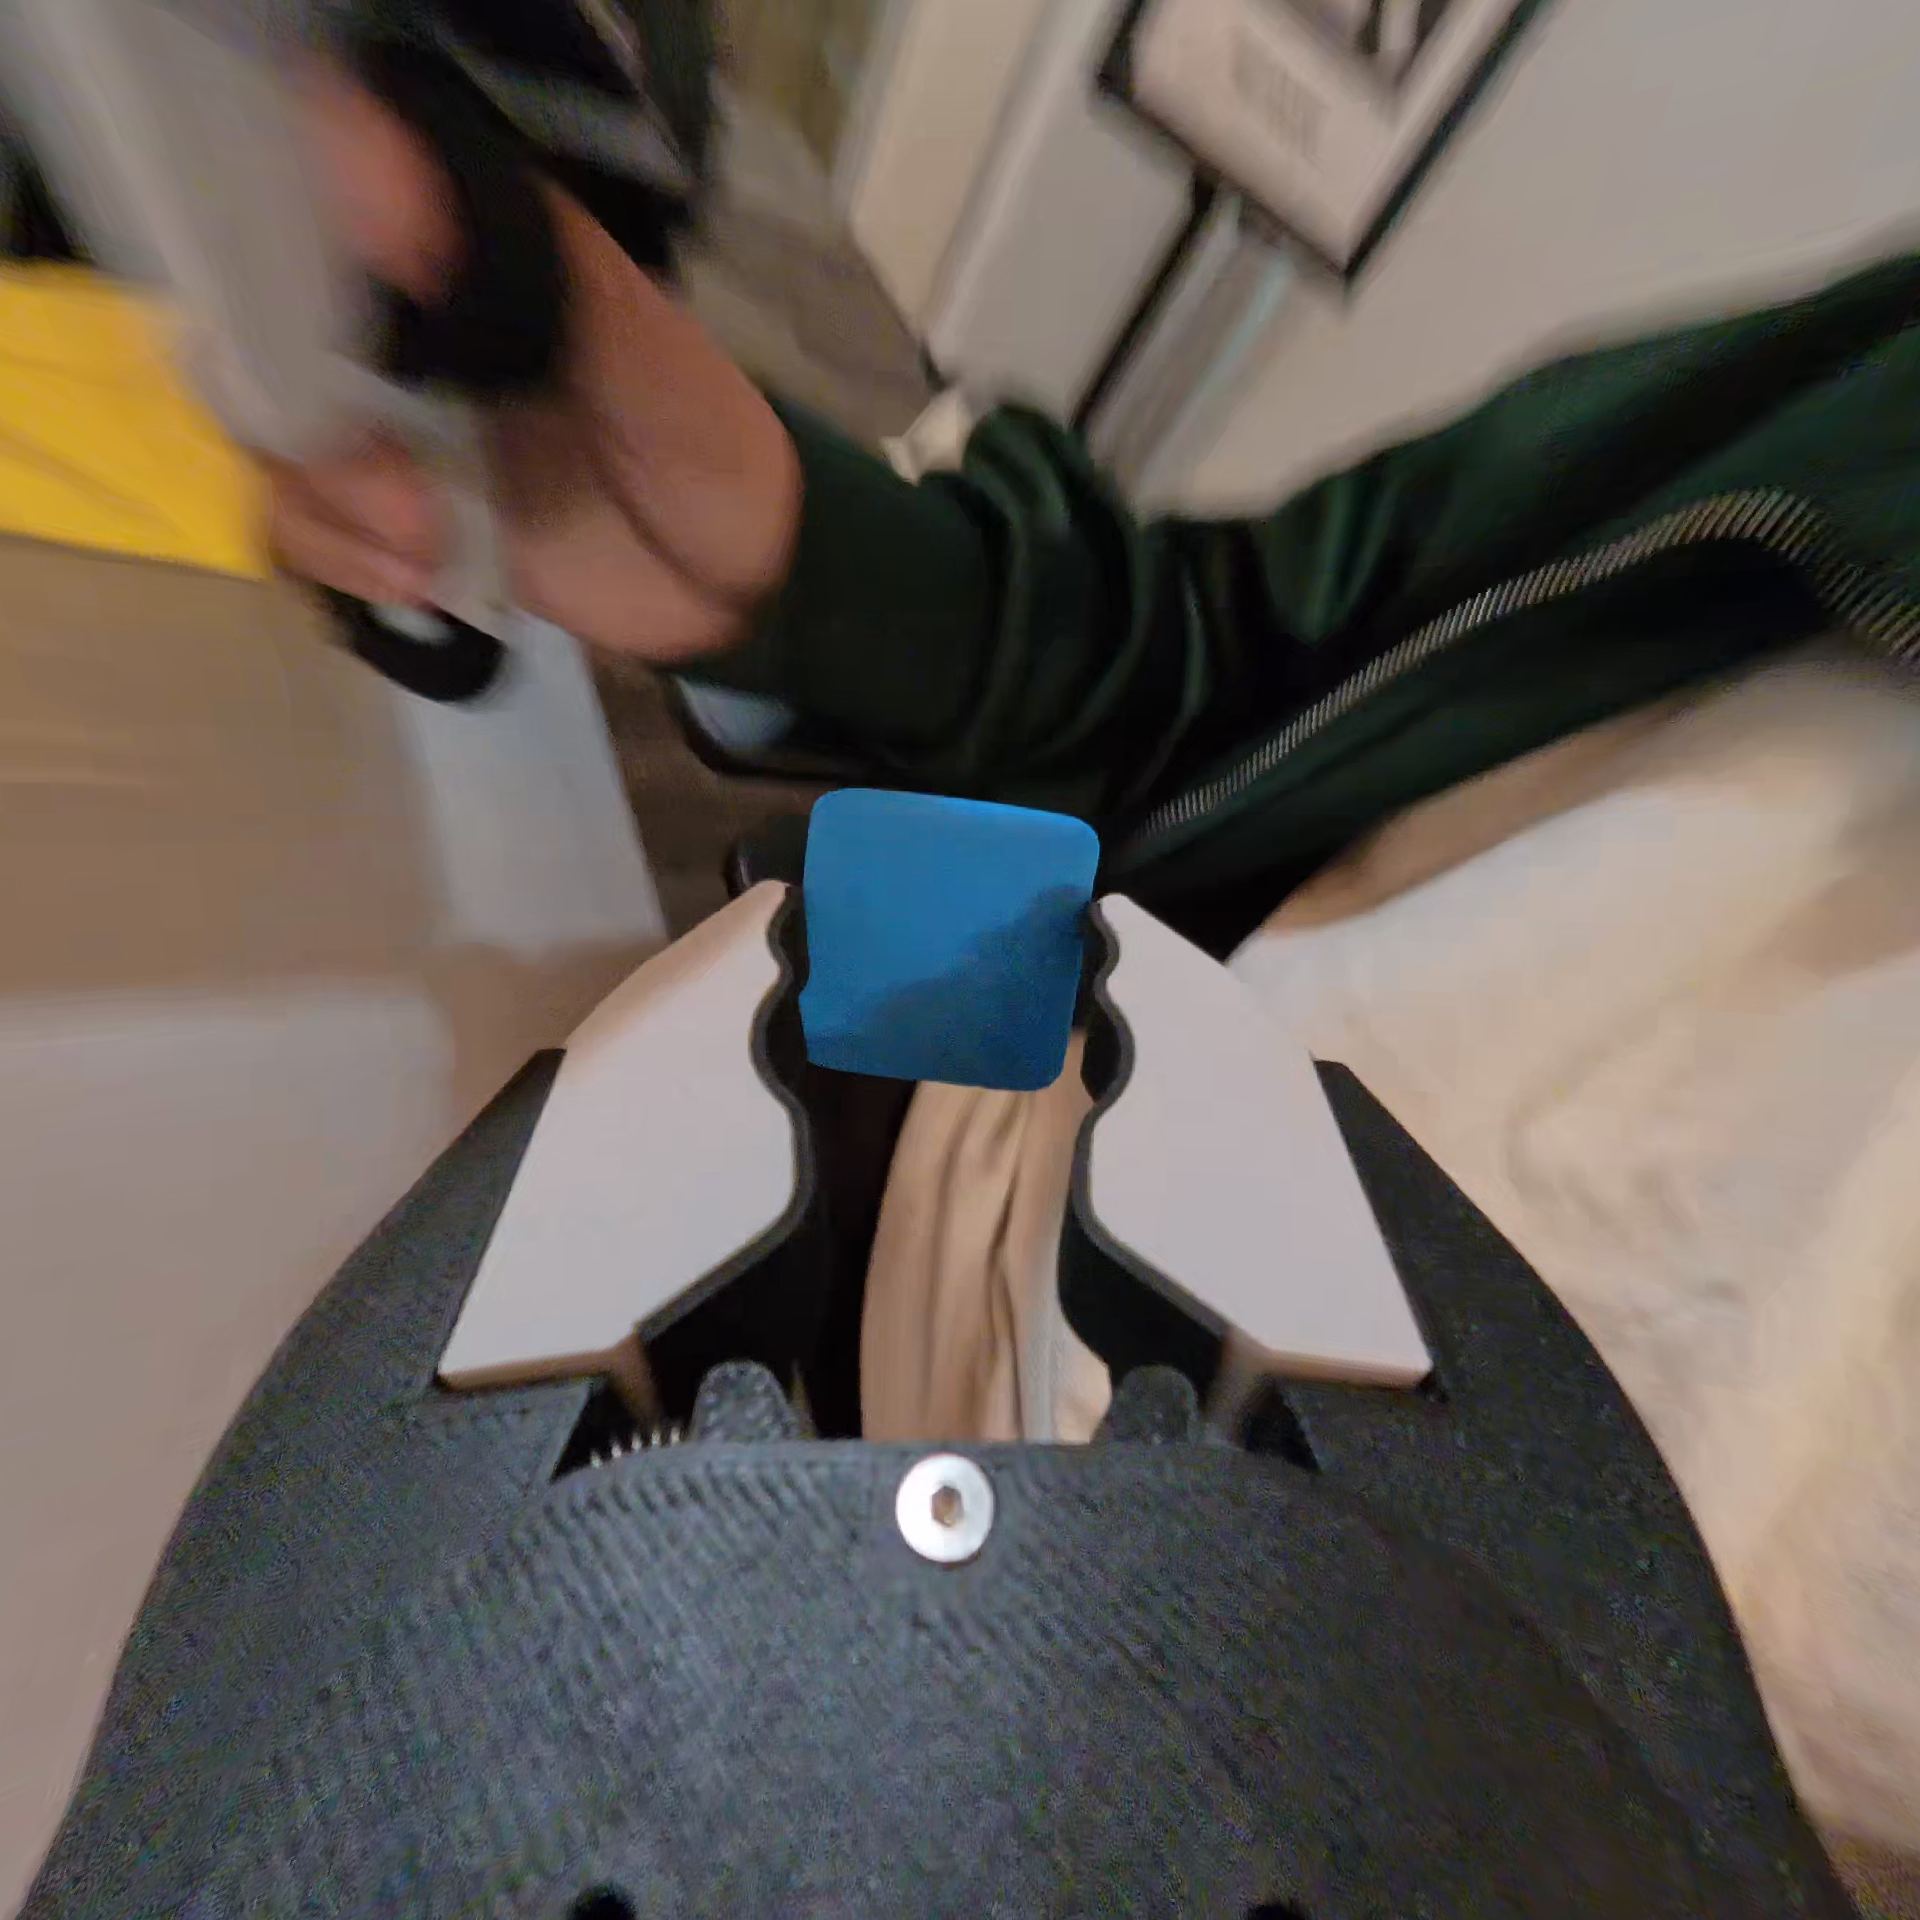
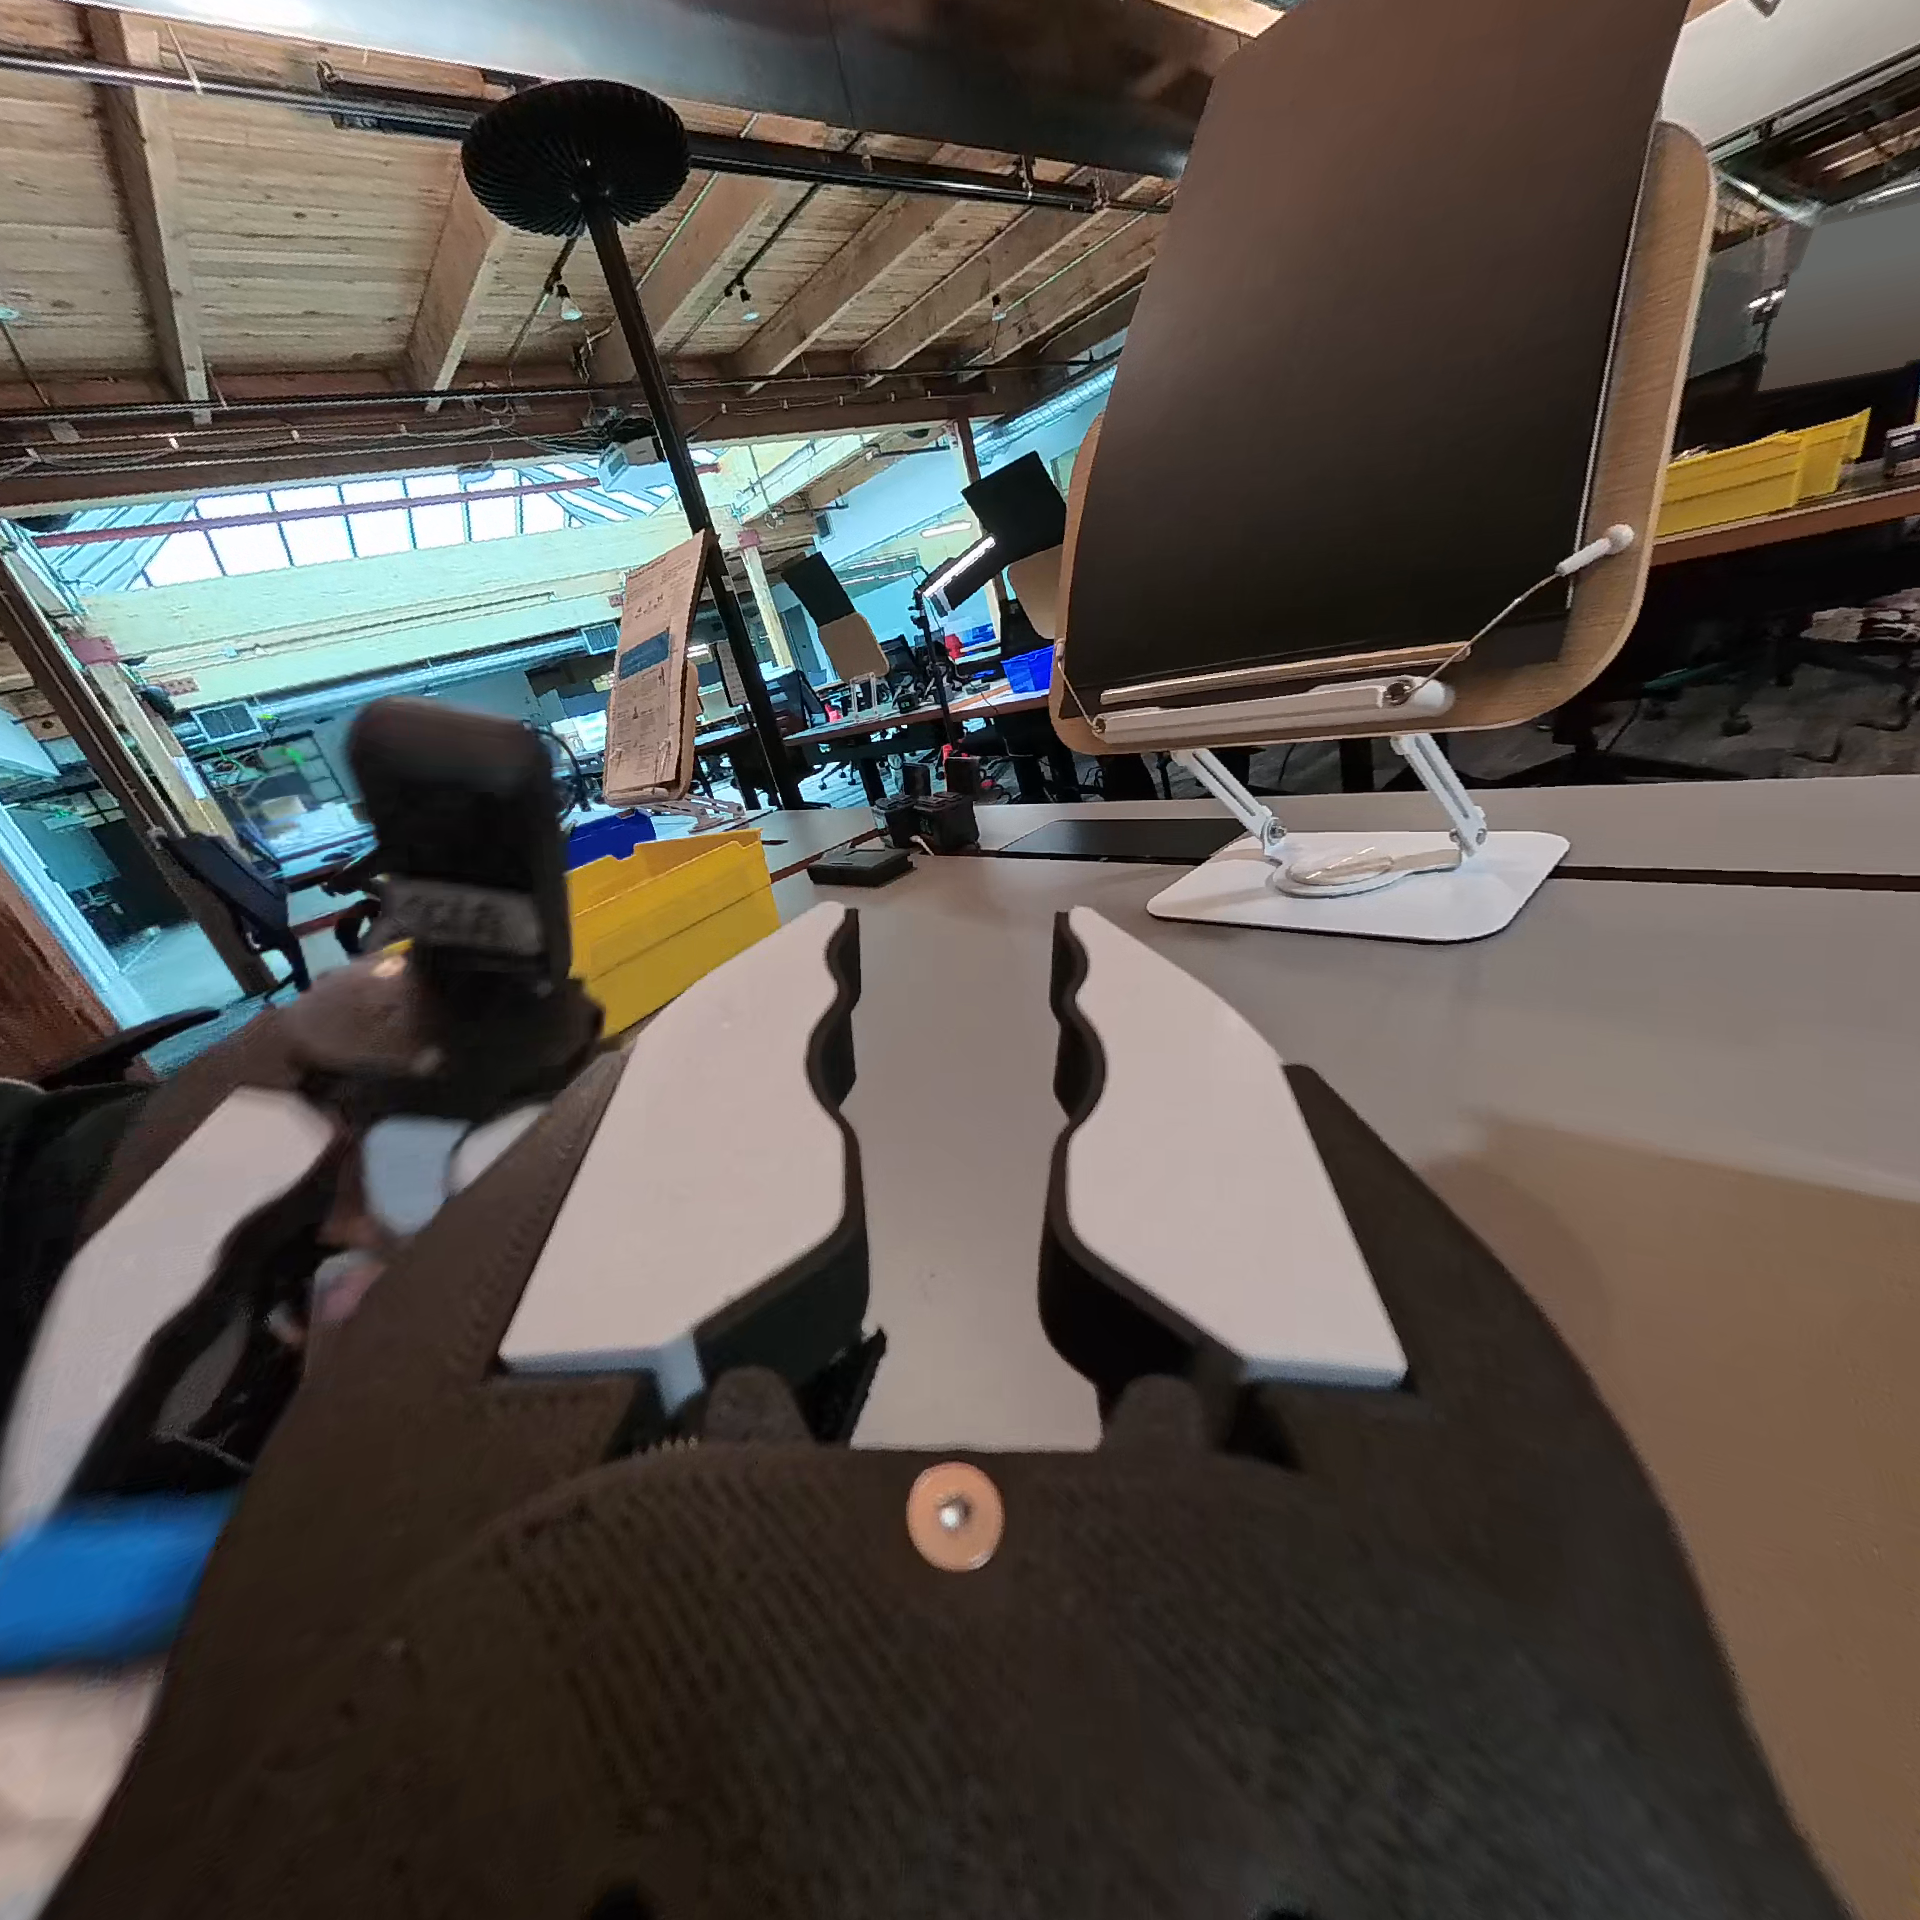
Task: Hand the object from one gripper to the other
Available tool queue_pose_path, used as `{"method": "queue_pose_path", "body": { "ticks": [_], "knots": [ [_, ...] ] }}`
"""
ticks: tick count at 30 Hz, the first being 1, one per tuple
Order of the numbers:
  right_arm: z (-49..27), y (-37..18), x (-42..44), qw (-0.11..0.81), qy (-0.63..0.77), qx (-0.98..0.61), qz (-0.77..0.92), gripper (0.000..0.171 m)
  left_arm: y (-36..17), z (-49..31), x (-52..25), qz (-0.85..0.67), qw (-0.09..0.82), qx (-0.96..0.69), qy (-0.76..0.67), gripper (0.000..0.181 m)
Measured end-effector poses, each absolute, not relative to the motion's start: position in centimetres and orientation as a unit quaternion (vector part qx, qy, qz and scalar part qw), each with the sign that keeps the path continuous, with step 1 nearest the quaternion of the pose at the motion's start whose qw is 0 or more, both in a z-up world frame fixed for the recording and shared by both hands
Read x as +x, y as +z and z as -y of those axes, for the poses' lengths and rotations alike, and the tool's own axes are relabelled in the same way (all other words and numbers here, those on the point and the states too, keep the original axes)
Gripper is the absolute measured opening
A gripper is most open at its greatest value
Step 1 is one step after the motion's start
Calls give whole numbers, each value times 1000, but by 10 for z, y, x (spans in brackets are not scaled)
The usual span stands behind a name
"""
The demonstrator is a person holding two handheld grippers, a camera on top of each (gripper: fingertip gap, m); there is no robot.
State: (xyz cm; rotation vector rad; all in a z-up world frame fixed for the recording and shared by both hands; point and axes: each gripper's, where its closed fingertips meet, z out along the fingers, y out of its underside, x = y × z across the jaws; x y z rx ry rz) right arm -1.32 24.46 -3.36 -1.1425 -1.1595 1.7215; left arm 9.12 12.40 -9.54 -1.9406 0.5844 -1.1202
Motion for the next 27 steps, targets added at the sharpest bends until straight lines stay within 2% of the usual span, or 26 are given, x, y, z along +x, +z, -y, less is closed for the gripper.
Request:
{"method": "queue_pose_path", "body": {
  "ticks": [2, 5, 8, 14, 17, 21, 25, 27],
  "knots": [
    [-243, -34, -14, 377, 671, -448, 455, 36, -76, -142, 39, -136, 485, -754, -422, 50],
    [-233, -40, -22, 374, 663, -450, 466, 38, -76, -146, -46, -15, 600, -738, -309, 50],
    [-208, -41, -35, 340, 681, -452, 465, 48, -85, -130, -99, 45, 638, -737, -219, 50],
    [-151, -55, -82, 331, 656, -445, 512, 58, -81, -112, -138, 32, 658, -752, -42, 50],
    [-138, -58, -109, 335, 642, -449, 524, 61, -90, -112, -140, -10, 629, -777, 38, 50],
    [-134, -75, -126, 250, 645, -486, 534, 55, -109, -111, -141, -93, 559, -811, 149, 50],
    [-137, -109, -120, 193, 620, -521, 554, 44, -120, -114, -131, -135, 526, -820, 182, 49],
    [-132, -119, -118, 161, 619, -528, 559, 43, -125, -117, -125, -163, 507, -821, 207, 50]
  ]
}}
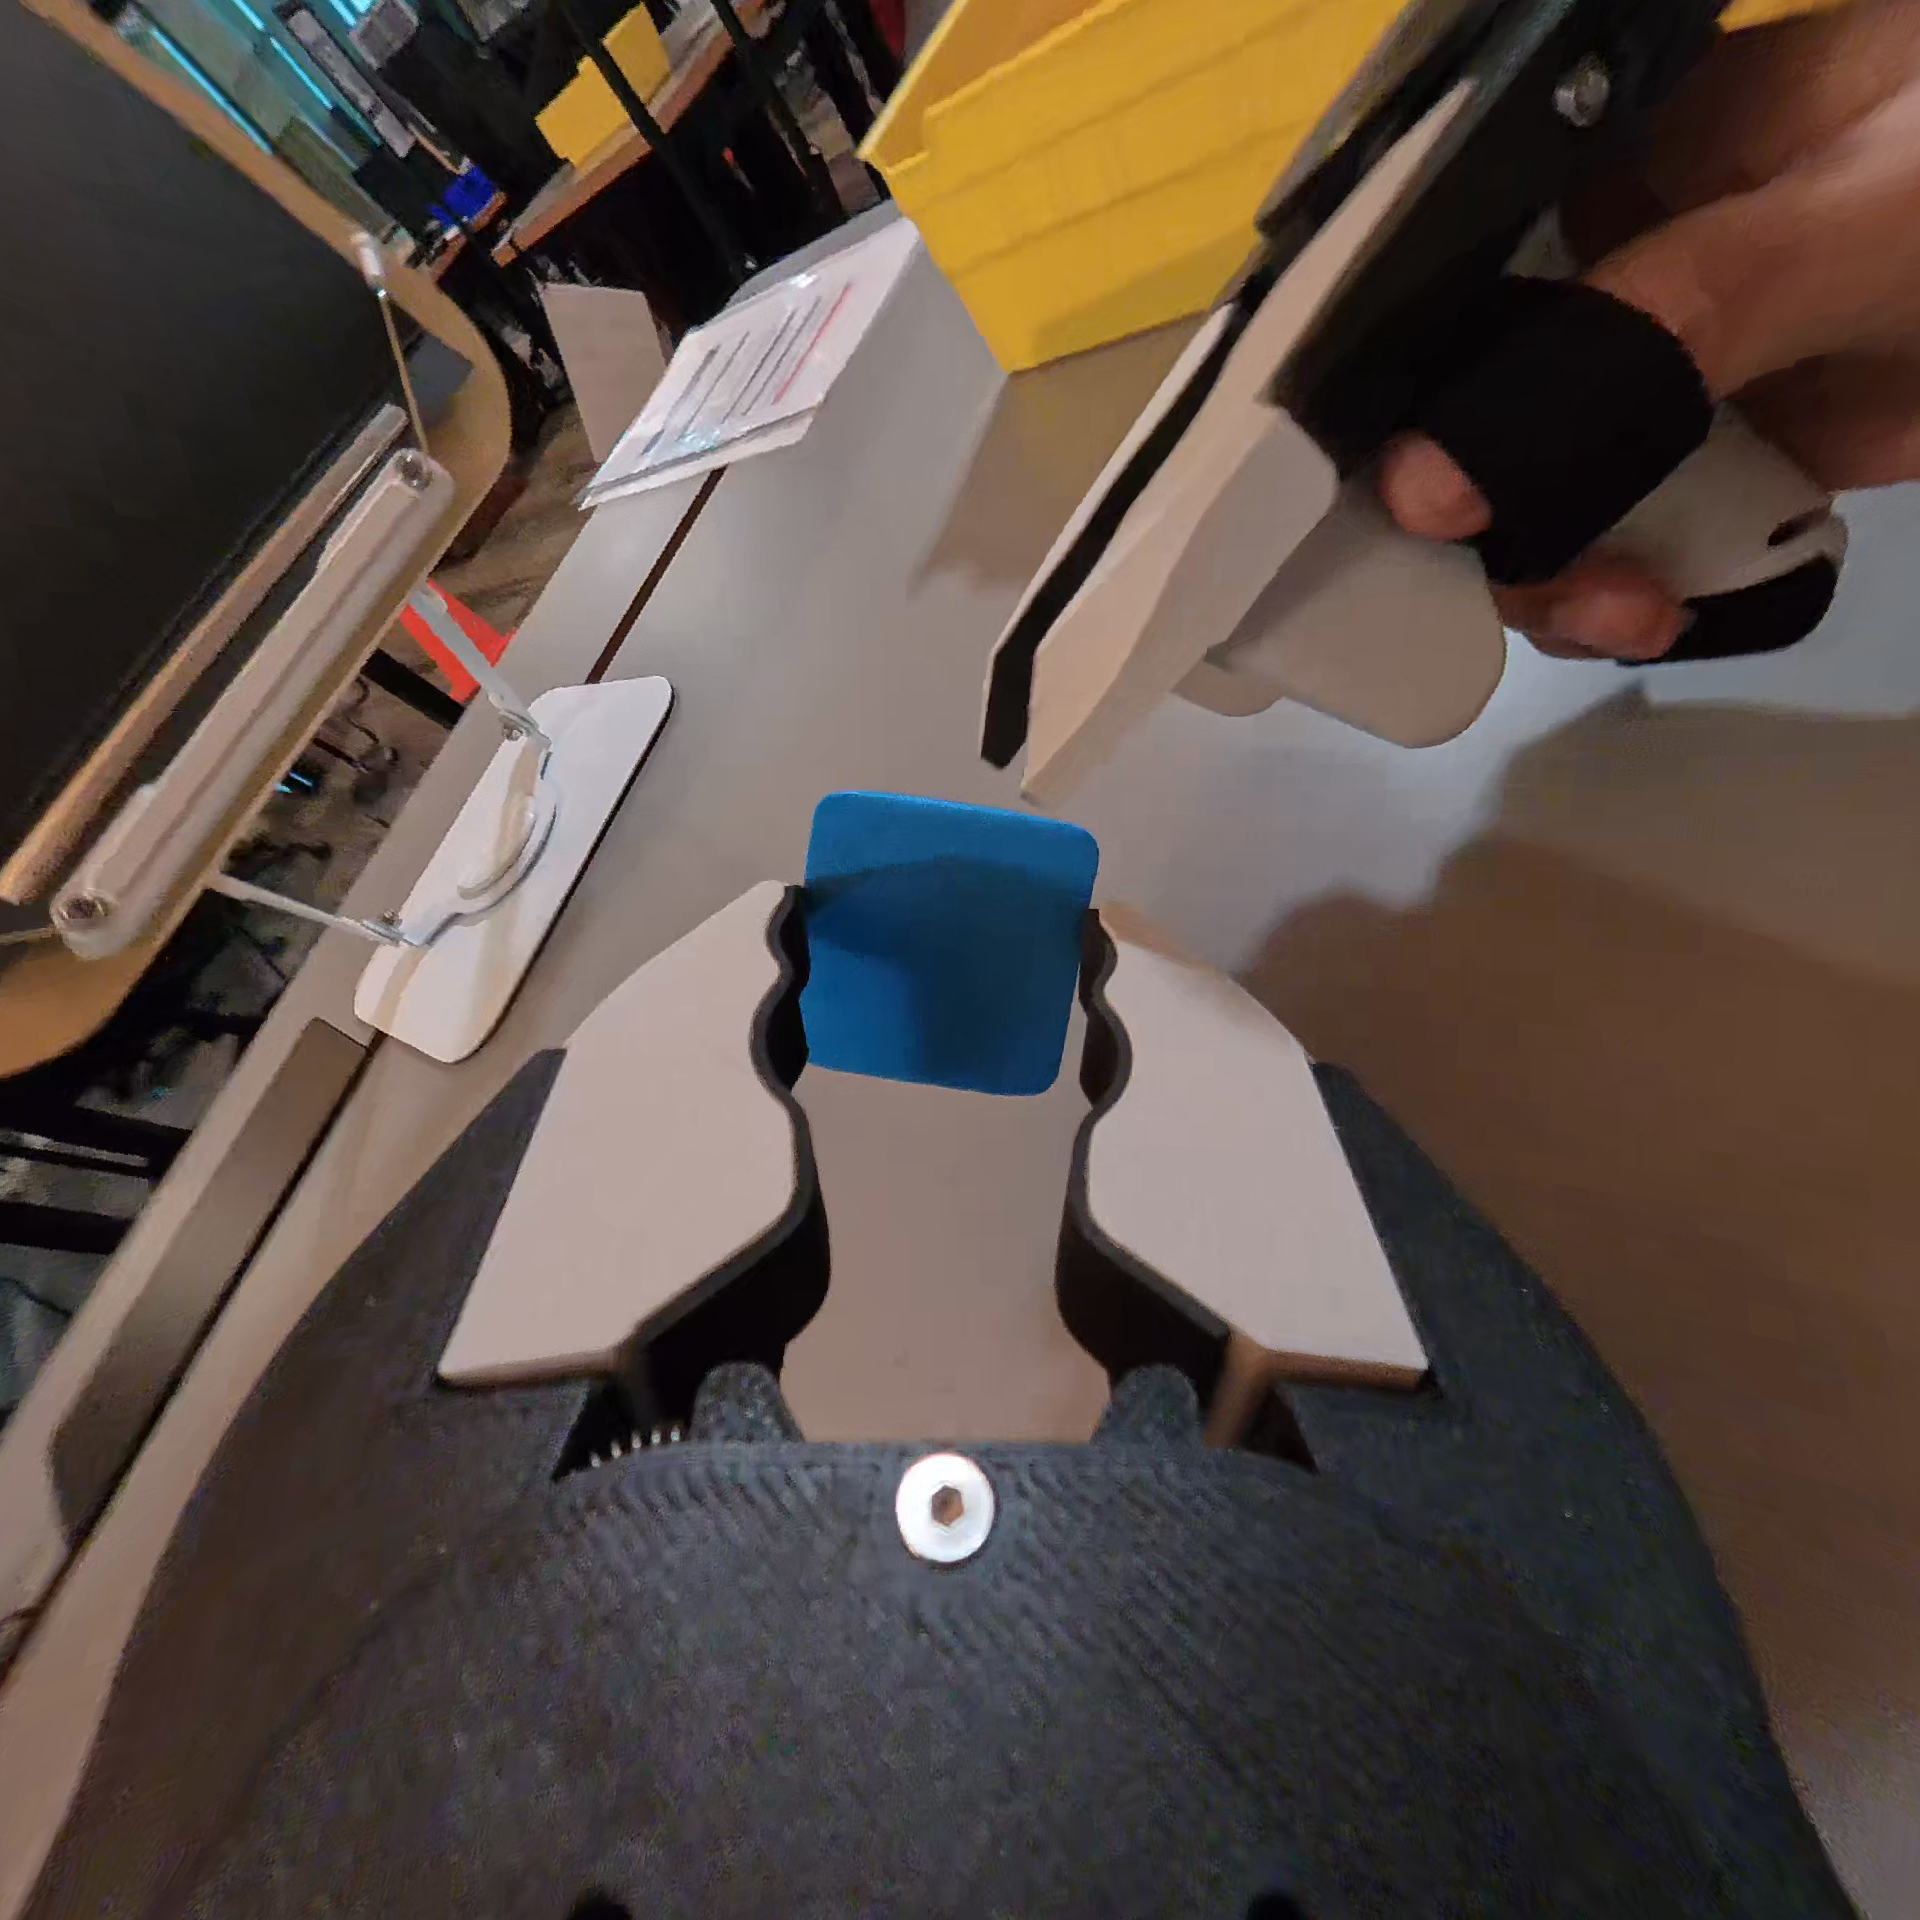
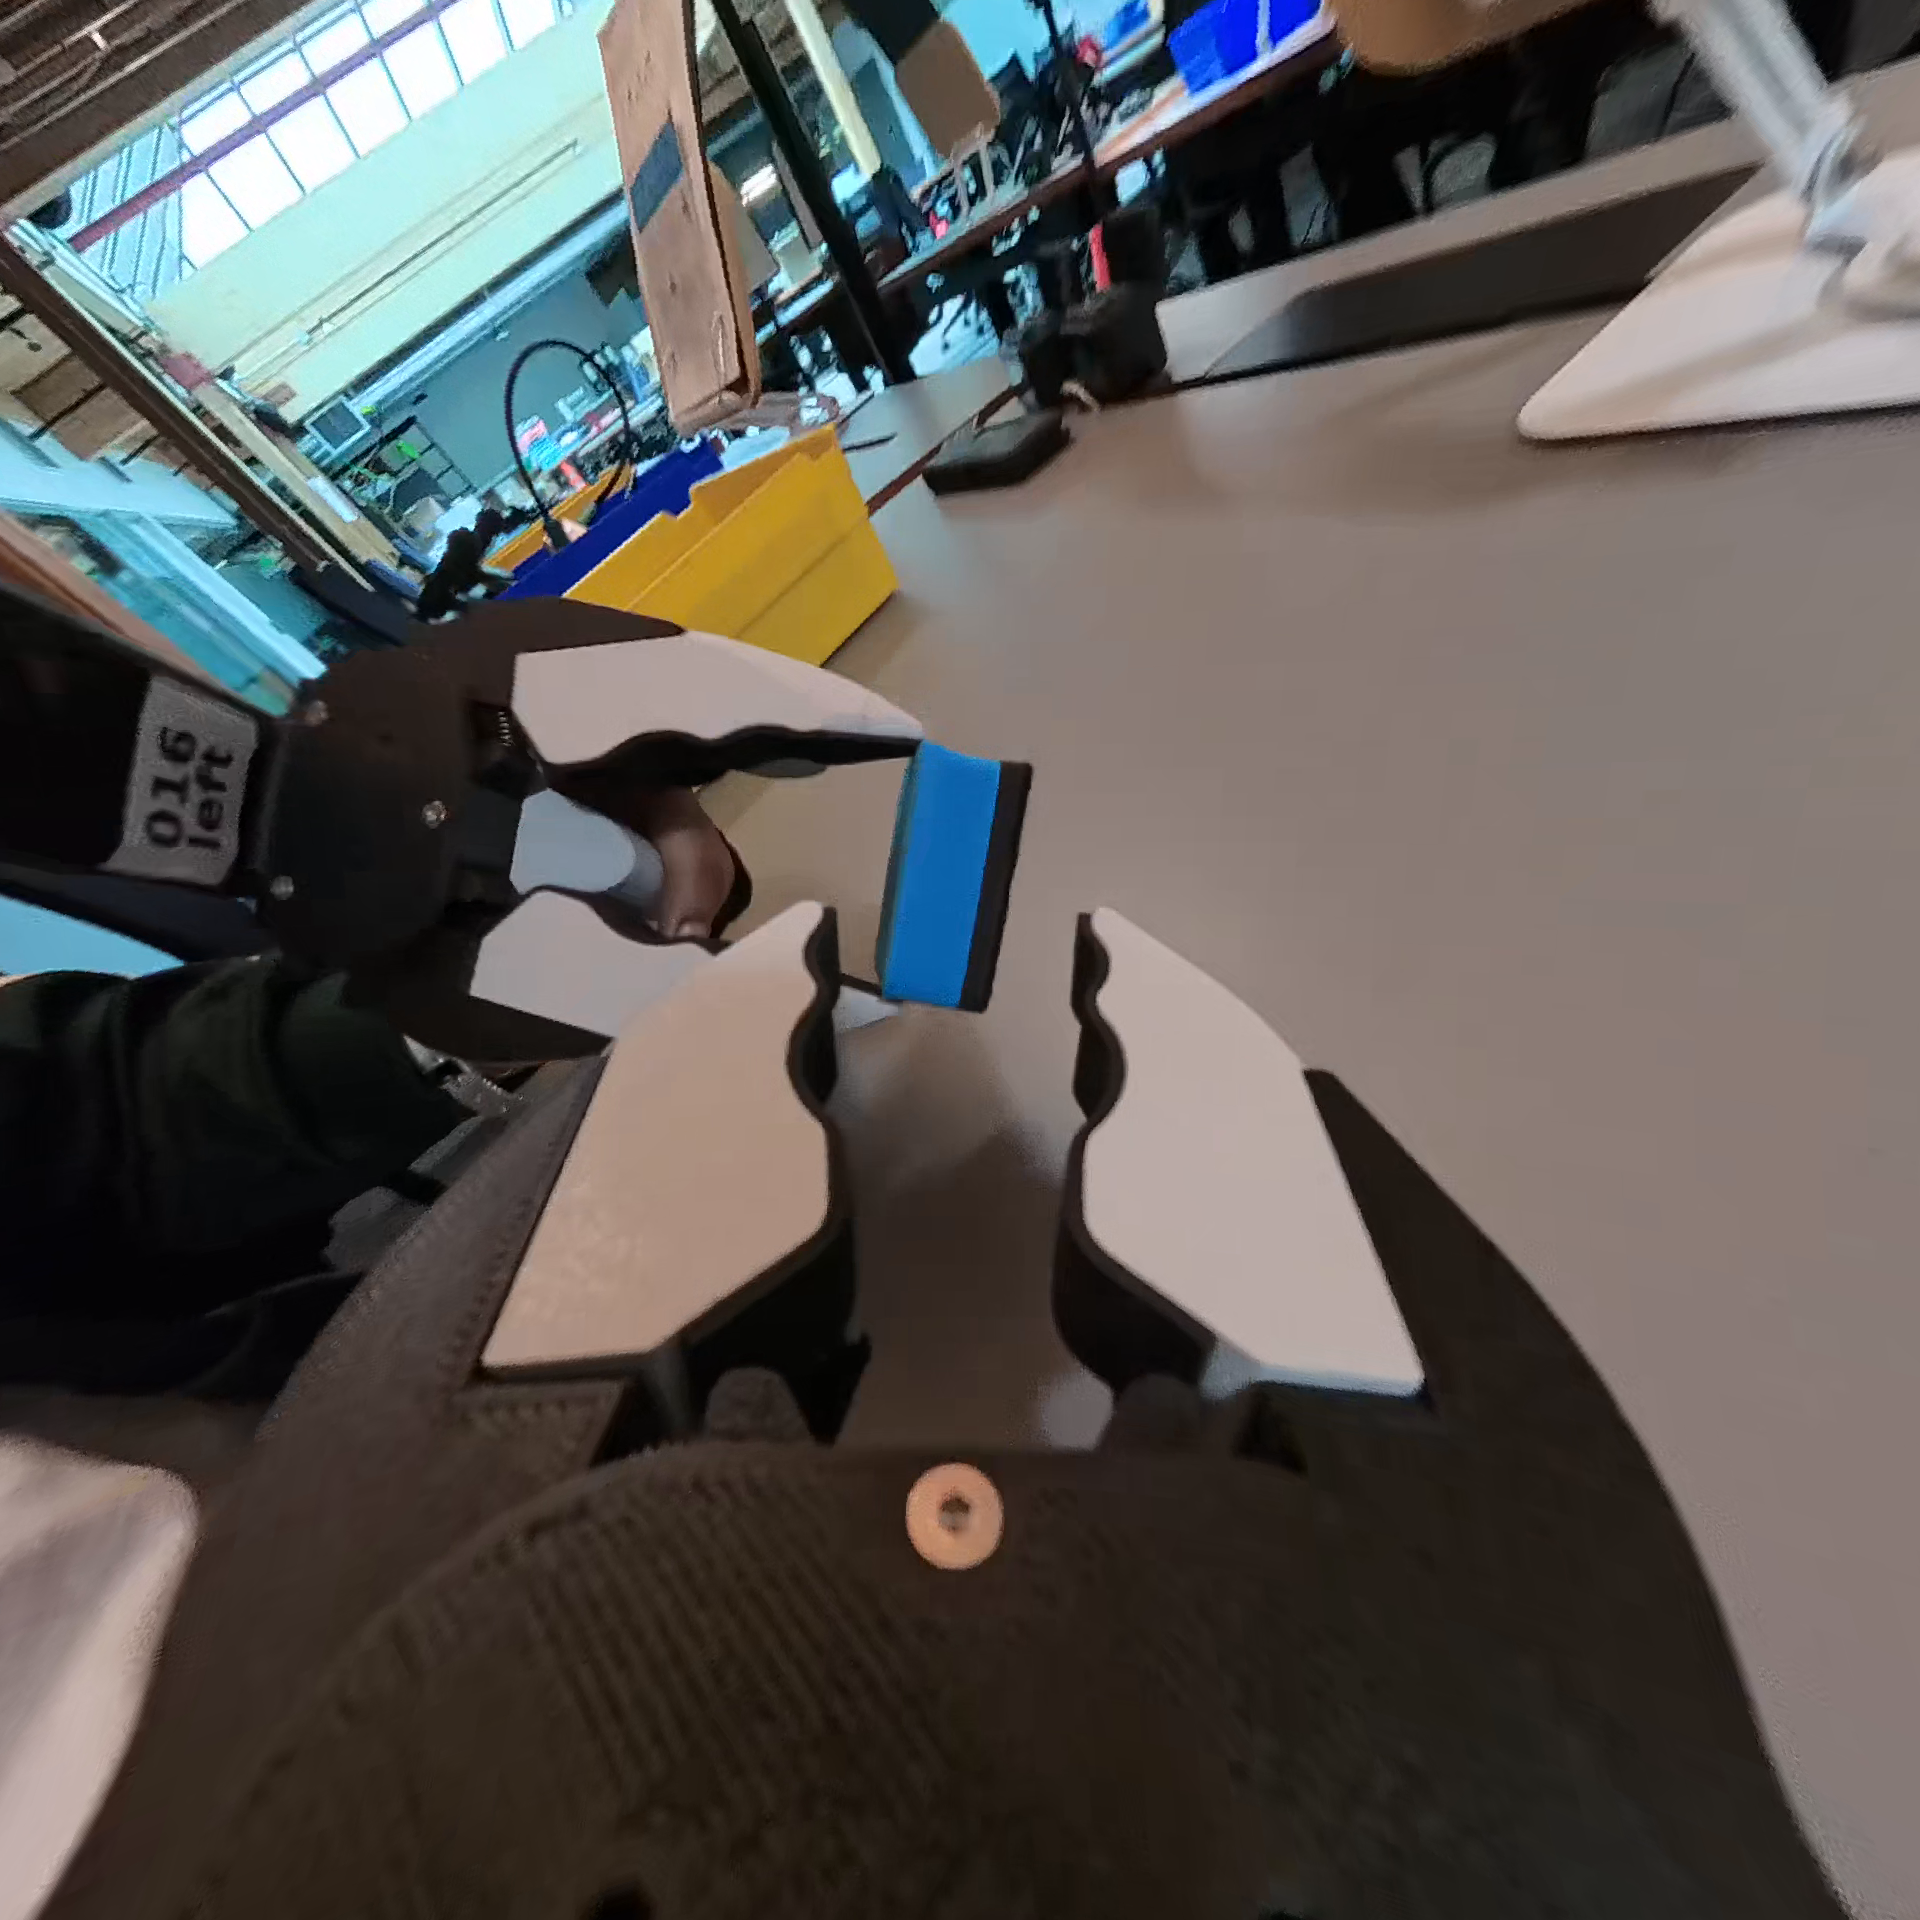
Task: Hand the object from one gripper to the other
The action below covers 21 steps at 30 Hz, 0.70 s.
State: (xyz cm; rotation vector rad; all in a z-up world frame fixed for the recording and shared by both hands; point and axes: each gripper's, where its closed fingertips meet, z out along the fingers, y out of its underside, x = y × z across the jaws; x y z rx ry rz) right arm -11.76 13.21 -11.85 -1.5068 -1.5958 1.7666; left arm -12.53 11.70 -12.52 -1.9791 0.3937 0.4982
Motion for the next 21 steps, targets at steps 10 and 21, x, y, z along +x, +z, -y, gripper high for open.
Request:
{"method": "queue_pose_path", "body": {
  "ticks": [10, 21],
  "knots": [
    [-123, -141, -113, 103, 604, -523, 592, 24, -140, -124, -101, -245, 460, -813, 260, 51],
    [-143, -92, -104, 114, 717, -455, 516, 23, -107, -118, -107, -14, 622, -767, -159, 71]
  ]
}}
